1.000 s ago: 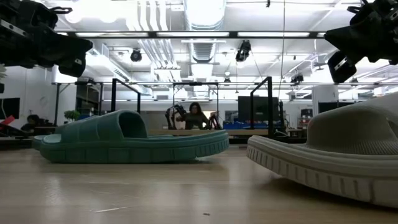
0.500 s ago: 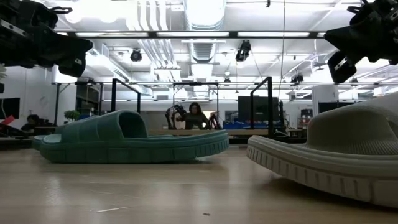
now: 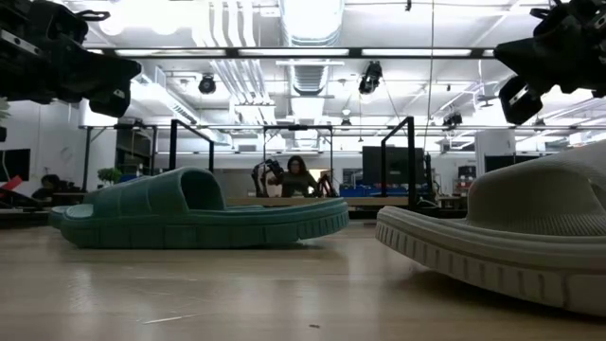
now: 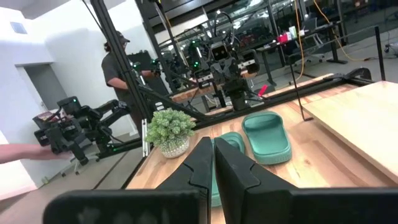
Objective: Pick and place slides into the shelf
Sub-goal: Put the top gray slipper on the shelf
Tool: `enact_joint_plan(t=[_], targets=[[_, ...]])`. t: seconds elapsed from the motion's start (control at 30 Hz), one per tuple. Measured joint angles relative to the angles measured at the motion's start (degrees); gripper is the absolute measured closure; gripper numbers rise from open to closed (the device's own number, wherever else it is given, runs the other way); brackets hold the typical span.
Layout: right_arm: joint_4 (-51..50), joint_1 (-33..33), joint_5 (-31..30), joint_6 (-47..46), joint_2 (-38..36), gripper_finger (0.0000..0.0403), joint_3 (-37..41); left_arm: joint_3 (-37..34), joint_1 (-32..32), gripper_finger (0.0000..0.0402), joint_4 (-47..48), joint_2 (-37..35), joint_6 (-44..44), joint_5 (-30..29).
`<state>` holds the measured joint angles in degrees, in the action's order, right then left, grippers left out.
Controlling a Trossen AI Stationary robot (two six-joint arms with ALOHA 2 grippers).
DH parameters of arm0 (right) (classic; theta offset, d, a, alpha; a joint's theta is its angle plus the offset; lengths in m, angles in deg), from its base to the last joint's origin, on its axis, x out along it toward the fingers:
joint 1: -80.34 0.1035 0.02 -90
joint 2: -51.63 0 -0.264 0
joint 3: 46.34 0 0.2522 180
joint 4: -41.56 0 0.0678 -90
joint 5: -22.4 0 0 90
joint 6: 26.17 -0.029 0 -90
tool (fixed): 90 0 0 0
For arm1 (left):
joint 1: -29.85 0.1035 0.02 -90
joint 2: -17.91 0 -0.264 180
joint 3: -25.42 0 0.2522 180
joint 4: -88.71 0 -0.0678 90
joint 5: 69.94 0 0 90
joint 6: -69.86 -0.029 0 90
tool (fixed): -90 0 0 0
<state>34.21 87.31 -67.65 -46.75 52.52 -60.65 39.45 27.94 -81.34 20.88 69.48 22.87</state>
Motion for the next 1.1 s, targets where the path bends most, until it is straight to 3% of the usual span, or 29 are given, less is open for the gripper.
enact_joint_plan(t=[0.5,0.63,0.7,0.8,0.87,1.0,1.1], targets=[[4.8,0.0,-0.3,-20.6,0.0,0.0394,0.0,0.0,0.0,0.0402,-4.1,-0.1,0.0,-0.1],[6.6,0.0,-5.5,-27.0,0.0,0.0394,0.0,0.0,0.0,0.0402,-10.5,0.2,0.4,-1.6],[8.1,0.0,-10.0,-28.7,0.0,0.0394,0.0,0.0,0.0,0.0402,-16.7,0.6,5.1,-4.9],[13.4,0.0,-17.0,-28.2,0.0,0.0394,0.0,0.0,0.0,0.0402,-30.3,1.6,18.6,-14.0],[19.4,0.0,-20.8,-25.0,0.1,0.0394,0.0,0.0,0.0,0.0402,-37.8,2.3,22.3,-18.2],[32.7,0.0,-21.6,-13.9,1.7,0.0394,0.0,1.2,0.0,0.0402,-39.6,4.9,14.0,-18.9],[36.3,0.0,-21.6,-10.4,3.9,0.0394,-0.5,3.5,0.0,0.0402,-40.1,8.8,13.4,-19.8]])
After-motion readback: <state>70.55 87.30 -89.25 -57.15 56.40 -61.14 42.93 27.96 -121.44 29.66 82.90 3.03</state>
